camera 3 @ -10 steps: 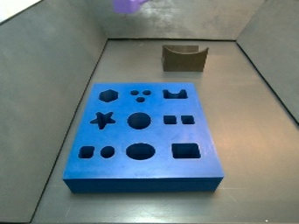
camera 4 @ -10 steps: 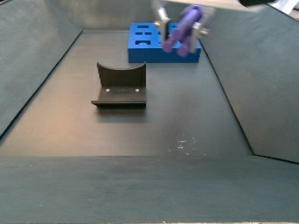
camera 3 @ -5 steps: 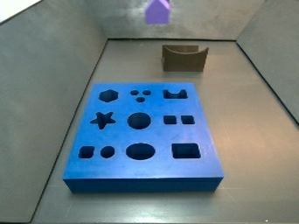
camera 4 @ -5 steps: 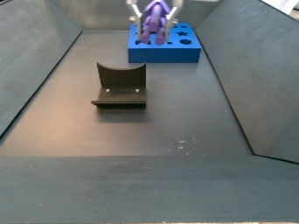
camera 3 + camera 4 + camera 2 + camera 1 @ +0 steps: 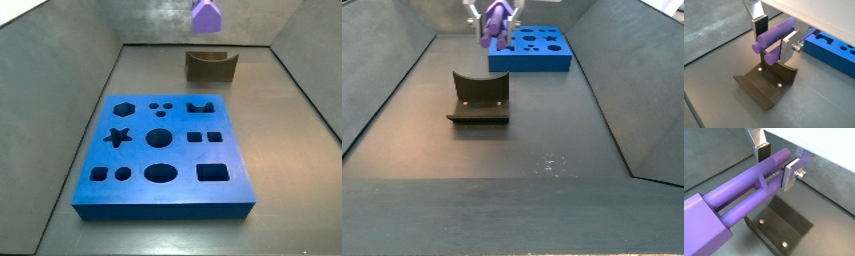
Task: Pick up the 3 prong object. Move up. Place the 3 prong object on the fixture. Regrasp the 3 prong object. Move to above the board. Insert the 3 prong object.
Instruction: Place the 3 prong object on the fixture.
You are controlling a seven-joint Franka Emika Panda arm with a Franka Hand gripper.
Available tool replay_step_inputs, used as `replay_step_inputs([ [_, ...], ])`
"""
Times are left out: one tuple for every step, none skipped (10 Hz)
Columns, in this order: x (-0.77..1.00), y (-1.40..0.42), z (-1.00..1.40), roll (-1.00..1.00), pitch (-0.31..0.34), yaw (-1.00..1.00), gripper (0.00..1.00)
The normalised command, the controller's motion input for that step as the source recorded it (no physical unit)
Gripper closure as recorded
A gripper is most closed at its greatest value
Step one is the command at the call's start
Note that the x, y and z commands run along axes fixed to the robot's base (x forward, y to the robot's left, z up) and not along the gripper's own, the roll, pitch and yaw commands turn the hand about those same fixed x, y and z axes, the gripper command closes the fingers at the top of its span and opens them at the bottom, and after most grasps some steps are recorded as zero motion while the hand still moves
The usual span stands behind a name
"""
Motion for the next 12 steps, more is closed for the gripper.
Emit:
replay_step_inputs([
  [0.51, -0.03, -0.01, 0.10, 0.109, 0.05, 1.00],
  [0.37, 0.21, 0.20, -1.00, 0.160, 0.12, 1.00],
  [0.29, 0.21, 0.19, -1.00, 0.167, 0.11, 1.00],
  [0.20, 0.18, 0.12, -1.00, 0.176, 0.07, 1.00],
  [0.14, 0.11, 0.04, -1.00, 0.185, 0.05, 1.00],
  [0.07, 0.07, 0.03, -1.00, 0.202, 0.03, 1.00],
  [0.05, 0.06, 0.03, -1.00, 0.212, 0.01, 1.00],
  [0.06, 0.05, 0.01, -0.95, 0.217, -0.03, 1.00],
  [0.08, 0.05, 0.00, -0.77, 0.198, -0.06, 1.00],
  [0.09, 0.05, 0.00, -0.53, 0.172, -0.09, 1.00],
  [0.08, 0.05, 0.00, -0.36, 0.146, -0.10, 1.00],
  [0.07, 0.03, 0.00, -0.24, 0.116, -0.10, 1.00],
])
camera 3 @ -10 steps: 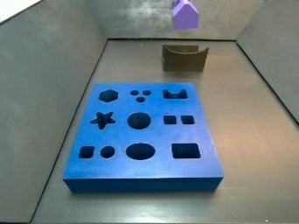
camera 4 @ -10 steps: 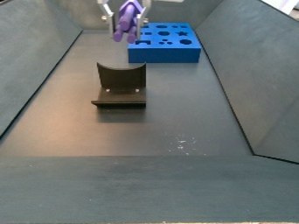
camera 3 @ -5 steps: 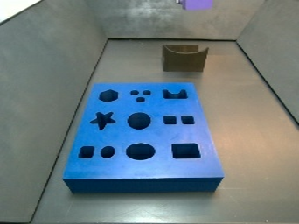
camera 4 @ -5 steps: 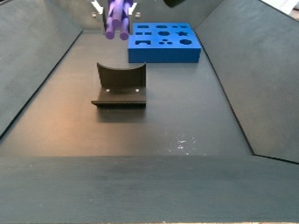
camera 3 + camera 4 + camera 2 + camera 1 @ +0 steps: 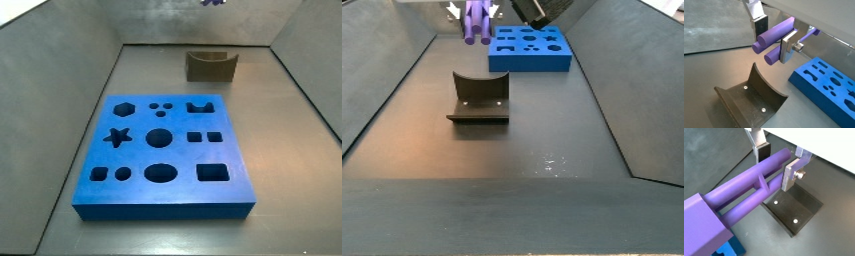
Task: Pick up the 3 prong object. Move up. Place the 3 prong object on the fixture. Regrasp the 3 prong object. Move to above the board. Insert the 3 prong object.
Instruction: Place the 3 prong object on the fixture.
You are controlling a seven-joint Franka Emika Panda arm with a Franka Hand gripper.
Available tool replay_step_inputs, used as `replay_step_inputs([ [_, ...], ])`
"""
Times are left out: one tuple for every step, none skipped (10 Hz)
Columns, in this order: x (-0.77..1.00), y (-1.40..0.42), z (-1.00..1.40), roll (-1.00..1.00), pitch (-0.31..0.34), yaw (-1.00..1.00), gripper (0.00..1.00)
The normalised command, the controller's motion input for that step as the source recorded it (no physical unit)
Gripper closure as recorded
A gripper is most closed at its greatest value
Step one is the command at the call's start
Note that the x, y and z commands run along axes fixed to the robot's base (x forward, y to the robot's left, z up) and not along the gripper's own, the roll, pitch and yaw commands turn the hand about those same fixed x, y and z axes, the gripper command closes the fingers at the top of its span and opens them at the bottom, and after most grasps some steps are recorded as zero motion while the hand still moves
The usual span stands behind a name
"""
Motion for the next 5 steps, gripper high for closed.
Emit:
replay_step_inputs([
  [0.10, 0.06, -1.00, -1.00, 0.052, -0.17, 1.00],
  [0.10, 0.07, -1.00, -1.00, 0.038, -0.17, 1.00],
  [0.11, 0.07, -1.00, -1.00, 0.047, -0.17, 1.00],
  [0.12, 0.08, -1.00, -1.00, 0.058, -0.17, 1.00],
  [0.13, 0.08, -1.00, -1.00, 0.056, -0.17, 1.00],
])
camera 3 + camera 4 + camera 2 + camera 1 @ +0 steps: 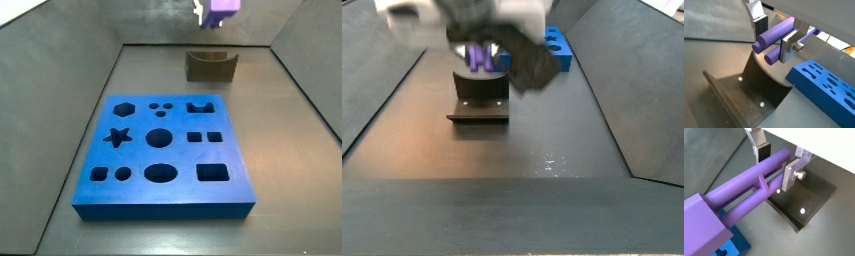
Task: Pick up the 3 prong object. Move up. Place the 3 prong object on the fixture. Regrasp the 3 prong object. Move to above the board. Insert the 3 prong object.
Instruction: Place the 3 prong object on the fixture.
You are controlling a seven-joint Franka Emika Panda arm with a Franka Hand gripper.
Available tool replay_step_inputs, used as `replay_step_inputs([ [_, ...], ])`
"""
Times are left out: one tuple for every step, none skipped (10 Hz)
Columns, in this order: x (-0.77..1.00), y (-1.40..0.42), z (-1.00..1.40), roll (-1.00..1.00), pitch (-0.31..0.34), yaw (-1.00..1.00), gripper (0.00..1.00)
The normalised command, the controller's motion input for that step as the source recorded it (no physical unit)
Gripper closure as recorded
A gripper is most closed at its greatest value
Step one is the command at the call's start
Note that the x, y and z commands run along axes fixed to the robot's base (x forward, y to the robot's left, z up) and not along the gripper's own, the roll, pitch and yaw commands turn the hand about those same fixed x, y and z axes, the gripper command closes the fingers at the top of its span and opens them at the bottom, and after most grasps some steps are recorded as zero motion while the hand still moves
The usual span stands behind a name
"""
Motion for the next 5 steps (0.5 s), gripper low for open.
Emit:
replay_step_inputs([
  [0.13, 0.09, -1.00, -1.00, 0.050, -0.18, 1.00],
  [0.14, 0.09, -1.00, -0.86, 0.031, -0.17, 1.00],
  [0.16, 0.10, -1.00, -0.62, 0.013, -0.15, 1.00],
  [0.17, 0.11, -1.00, -0.45, 0.009, -0.13, 1.00],
  [0.17, 0.11, -1.00, -0.34, 0.006, -0.12, 1.00],
])
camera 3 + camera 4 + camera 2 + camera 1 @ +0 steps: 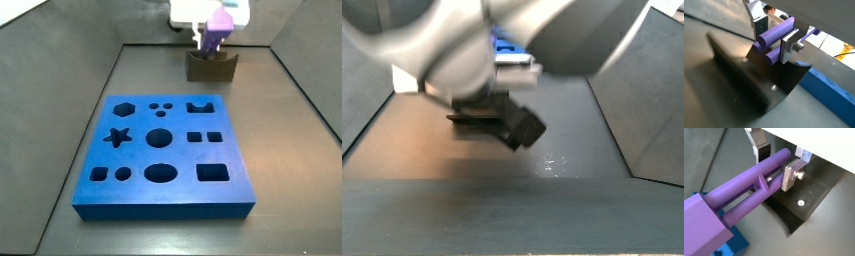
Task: Pick up the 3 prong object. Move up. Place the 3 prong object on the fixture. Regrasp the 3 prong object. Move to above the board. Insert the 3 prong object.
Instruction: Place the 3 prong object on the fixture, then regrasp the 3 prong object.
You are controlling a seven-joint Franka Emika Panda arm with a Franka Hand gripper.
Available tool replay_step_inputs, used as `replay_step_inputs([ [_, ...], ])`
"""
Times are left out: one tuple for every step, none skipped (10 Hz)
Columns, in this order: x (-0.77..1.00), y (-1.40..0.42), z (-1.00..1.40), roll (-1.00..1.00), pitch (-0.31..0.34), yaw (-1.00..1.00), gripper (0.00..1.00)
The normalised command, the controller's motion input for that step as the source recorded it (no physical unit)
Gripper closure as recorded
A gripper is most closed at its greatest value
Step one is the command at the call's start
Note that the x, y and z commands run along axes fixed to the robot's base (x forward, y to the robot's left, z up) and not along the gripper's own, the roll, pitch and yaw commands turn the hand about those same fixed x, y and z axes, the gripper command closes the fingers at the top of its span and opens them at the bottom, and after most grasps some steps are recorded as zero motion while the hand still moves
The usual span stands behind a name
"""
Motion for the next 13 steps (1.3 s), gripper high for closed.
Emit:
replay_step_inputs([
  [0.17, 0.10, -0.96, -0.22, -0.003, -0.10, 1.00],
  [0.14, 0.09, -0.75, -0.18, -0.013, -0.08, 1.00],
  [0.11, 0.07, -0.50, -0.15, -0.016, -0.07, 1.00],
  [0.09, 0.07, -0.40, -0.13, -0.013, -0.07, 1.00],
  [0.07, 0.05, -0.40, -0.10, -0.020, -0.06, 1.00],
  [0.00, 0.00, 0.00, 0.00, 0.000, 0.00, 0.00],
  [0.00, 0.00, 1.00, 0.02, -0.074, -0.01, 0.00],
  [0.00, 0.00, 1.00, 0.02, -0.073, -0.01, 0.00],
  [-0.03, 0.00, 1.00, 0.03, -0.059, 0.02, 0.00],
  [-0.04, 0.00, 1.00, 0.04, -0.052, 0.04, 0.00],
  [-0.05, -0.01, 1.00, 0.05, -0.033, 0.06, 0.00],
  [-0.05, -0.01, 0.99, 0.06, -0.019, 0.06, 0.00],
  [-0.05, 0.00, 0.70, 0.05, 0.019, 0.06, 0.00],
])
